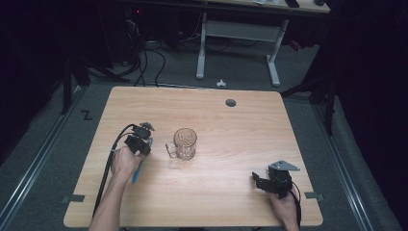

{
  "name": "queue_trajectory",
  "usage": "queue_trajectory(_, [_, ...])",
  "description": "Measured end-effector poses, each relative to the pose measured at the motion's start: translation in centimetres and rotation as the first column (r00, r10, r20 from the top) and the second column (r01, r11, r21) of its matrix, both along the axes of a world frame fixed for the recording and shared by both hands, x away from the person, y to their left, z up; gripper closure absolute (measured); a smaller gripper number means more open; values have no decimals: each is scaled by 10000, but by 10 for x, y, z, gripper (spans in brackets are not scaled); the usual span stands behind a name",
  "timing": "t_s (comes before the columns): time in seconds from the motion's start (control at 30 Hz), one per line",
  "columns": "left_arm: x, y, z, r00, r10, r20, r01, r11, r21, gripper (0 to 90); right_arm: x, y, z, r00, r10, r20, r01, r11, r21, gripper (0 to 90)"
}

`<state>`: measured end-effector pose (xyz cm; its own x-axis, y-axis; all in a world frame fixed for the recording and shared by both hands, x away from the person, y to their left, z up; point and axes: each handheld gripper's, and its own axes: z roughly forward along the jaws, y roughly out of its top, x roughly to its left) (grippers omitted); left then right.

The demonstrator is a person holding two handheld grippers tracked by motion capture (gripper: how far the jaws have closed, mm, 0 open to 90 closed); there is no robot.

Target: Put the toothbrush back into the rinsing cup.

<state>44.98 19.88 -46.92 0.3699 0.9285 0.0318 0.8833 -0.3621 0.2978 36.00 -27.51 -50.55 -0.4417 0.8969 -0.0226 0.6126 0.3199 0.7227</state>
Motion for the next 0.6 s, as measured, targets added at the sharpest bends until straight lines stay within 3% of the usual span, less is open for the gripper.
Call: queue_trajectory(0.6, [-9,3,18,9980,-91,627,122,9987,-487,801,0,0,0,10000,0,-3,0,10000,3,255])
